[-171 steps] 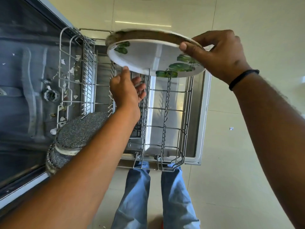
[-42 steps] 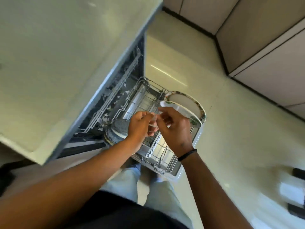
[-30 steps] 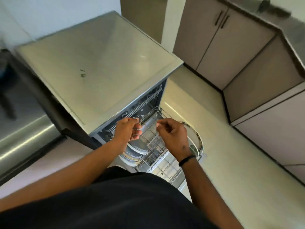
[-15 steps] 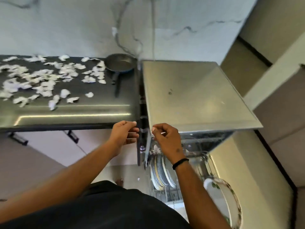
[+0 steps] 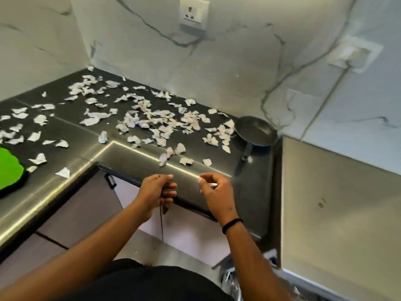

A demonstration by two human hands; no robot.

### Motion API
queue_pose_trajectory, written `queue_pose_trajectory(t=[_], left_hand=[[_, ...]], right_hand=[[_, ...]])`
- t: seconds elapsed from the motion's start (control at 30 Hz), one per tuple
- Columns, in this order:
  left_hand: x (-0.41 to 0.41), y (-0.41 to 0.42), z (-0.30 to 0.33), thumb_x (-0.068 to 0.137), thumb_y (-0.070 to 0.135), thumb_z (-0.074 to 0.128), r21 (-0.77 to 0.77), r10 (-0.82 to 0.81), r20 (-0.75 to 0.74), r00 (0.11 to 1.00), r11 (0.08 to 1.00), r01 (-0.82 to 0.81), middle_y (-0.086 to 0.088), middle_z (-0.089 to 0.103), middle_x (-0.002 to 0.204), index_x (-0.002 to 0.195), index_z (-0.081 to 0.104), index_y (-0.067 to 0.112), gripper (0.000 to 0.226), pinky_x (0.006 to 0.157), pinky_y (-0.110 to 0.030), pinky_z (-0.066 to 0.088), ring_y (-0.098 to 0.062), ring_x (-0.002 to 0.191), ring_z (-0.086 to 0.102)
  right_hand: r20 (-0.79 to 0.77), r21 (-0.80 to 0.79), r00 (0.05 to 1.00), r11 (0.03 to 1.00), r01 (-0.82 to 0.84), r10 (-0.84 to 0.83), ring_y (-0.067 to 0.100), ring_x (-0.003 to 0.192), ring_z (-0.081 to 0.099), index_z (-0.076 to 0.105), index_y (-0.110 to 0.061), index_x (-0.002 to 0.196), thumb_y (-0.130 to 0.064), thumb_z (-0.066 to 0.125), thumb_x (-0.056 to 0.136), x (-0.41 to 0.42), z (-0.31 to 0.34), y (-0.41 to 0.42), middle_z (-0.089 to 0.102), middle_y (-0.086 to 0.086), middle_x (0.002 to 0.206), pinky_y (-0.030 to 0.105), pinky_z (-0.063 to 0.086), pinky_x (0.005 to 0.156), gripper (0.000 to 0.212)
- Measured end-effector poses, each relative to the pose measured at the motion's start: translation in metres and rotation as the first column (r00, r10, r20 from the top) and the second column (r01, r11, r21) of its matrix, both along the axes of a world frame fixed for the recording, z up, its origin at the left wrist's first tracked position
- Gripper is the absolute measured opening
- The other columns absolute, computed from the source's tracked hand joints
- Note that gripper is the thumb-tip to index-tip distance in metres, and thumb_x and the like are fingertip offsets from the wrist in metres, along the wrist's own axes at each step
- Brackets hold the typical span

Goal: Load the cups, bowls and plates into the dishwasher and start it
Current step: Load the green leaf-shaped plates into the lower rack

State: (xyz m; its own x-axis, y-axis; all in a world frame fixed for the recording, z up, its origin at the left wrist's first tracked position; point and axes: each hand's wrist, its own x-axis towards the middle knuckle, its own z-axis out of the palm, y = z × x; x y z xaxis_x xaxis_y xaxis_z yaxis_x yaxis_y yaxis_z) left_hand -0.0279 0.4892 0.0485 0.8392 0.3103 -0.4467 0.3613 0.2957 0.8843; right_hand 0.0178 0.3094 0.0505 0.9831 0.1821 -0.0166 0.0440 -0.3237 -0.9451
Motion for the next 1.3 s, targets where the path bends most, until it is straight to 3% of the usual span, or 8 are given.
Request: queue_pose_trajectory(t=[0.2,0.5,0.6,0.73,0.87,1.03,1.13,1.3], left_hand=[[0.051,0.070,-0.015,0.099,0.023,0.061,0.012,-0.055,-0.039,0.998,0.998,0.055,-0.008,0.070,0.086,0.104,0.067,0.006,0.018,0.062,-0.034,0.053,-0.020,0.068,0.066],[0.152,0.034,-0.015,0.098,0.026,0.062,-0.095,-0.290,-0.036,0.956,0.954,0.285,-0.012,0.074,0.099,0.113,0.067,0.011,0.021,0.066,-0.035,0.057,-0.024,0.077,0.071],[0.183,0.003,-0.011,0.098,0.026,0.062,-0.129,-0.317,-0.020,0.948,0.941,0.312,-0.013,0.074,0.104,0.112,0.066,0.013,0.019,0.070,-0.036,0.058,-0.027,0.083,0.071],[0.216,-0.035,-0.011,0.098,0.026,0.064,-0.173,-0.336,-0.015,0.942,0.928,0.329,-0.014,0.074,0.109,0.114,0.065,0.014,0.021,0.072,-0.038,0.058,-0.029,0.086,0.072],[0.246,-0.076,-0.017,0.098,0.029,0.063,-0.172,-0.393,-0.060,0.918,0.910,0.378,-0.010,0.072,0.116,0.118,0.064,0.015,0.024,0.083,-0.044,0.059,-0.029,0.096,0.071],[0.267,-0.115,-0.015,0.098,0.028,0.062,-0.172,-0.406,-0.094,0.909,0.906,0.387,-0.009,0.072,0.115,0.113,0.065,0.017,0.019,0.087,-0.046,0.057,-0.028,0.100,0.068],[0.270,-0.122,-0.014,0.099,0.025,0.060,-0.181,-0.386,-0.080,0.919,0.912,0.367,-0.011,0.073,0.112,0.116,0.065,0.013,0.021,0.087,-0.046,0.057,-0.029,0.097,0.069],[0.268,-0.109,-0.015,0.099,0.027,0.061,-0.169,-0.363,-0.067,0.929,0.922,0.348,-0.012,0.073,0.114,0.120,0.064,0.013,0.026,0.082,-0.044,0.057,-0.029,0.096,0.071]], right_hand=[[-0.036,0.009,0.998,0.998,-0.056,0.056,0.016,0.088,0.070,0.069,-0.033,0.096,-0.027,0.070,0.090,0.063,-0.012,0.095,0.072,-0.006,0.094,0.046,0.059,0.084,0.008],[-0.083,0.016,0.960,0.963,0.269,-0.267,0.013,0.085,0.071,0.072,-0.029,0.098,-0.023,0.071,0.091,0.111,-0.028,0.056,0.074,-0.005,0.094,0.044,0.061,0.078,0.009],[-0.024,-0.028,0.892,0.893,0.450,-0.451,0.010,0.083,0.067,0.070,-0.029,0.097,-0.021,0.072,0.090,0.132,-0.026,0.020,0.070,-0.002,0.100,0.032,0.059,0.076,0.011],[0.144,-0.255,0.784,0.743,0.619,-0.604,0.021,0.105,0.056,0.065,-0.022,0.117,-0.024,0.075,0.086,0.166,-0.025,-0.025,0.055,0.004,0.116,0.027,0.044,0.090,0.033],[-0.101,-0.340,0.792,0.769,0.541,-0.602,0.027,0.117,0.055,0.050,-0.020,0.136,-0.031,0.080,0.080,0.210,-0.044,-0.057,0.052,0.011,0.130,0.036,0.047,0.100,0.064],[-0.578,0.055,0.721,0.864,0.500,-0.381,0.020,0.066,0.067,0.059,-0.017,0.111,-0.020,0.072,0.089,0.243,-0.042,-0.081,0.070,0.010,0.090,0.026,0.052,0.051,0.025],[-0.616,0.098,0.683,0.822,0.561,-0.392,0.017,0.048,0.059,0.067,-0.004,0.097,-0.022,0.071,0.090,0.256,-0.044,-0.081,0.066,0.008,0.069,0.024,0.047,0.045,0.020],[-0.546,0.119,0.679,0.756,0.643,-0.492,0.012,0.038,0.042,0.058,-0.010,0.076,-0.031,0.068,0.094,0.260,-0.041,-0.083,0.051,0.002,0.055,0.021,0.033,0.040,0.029]])
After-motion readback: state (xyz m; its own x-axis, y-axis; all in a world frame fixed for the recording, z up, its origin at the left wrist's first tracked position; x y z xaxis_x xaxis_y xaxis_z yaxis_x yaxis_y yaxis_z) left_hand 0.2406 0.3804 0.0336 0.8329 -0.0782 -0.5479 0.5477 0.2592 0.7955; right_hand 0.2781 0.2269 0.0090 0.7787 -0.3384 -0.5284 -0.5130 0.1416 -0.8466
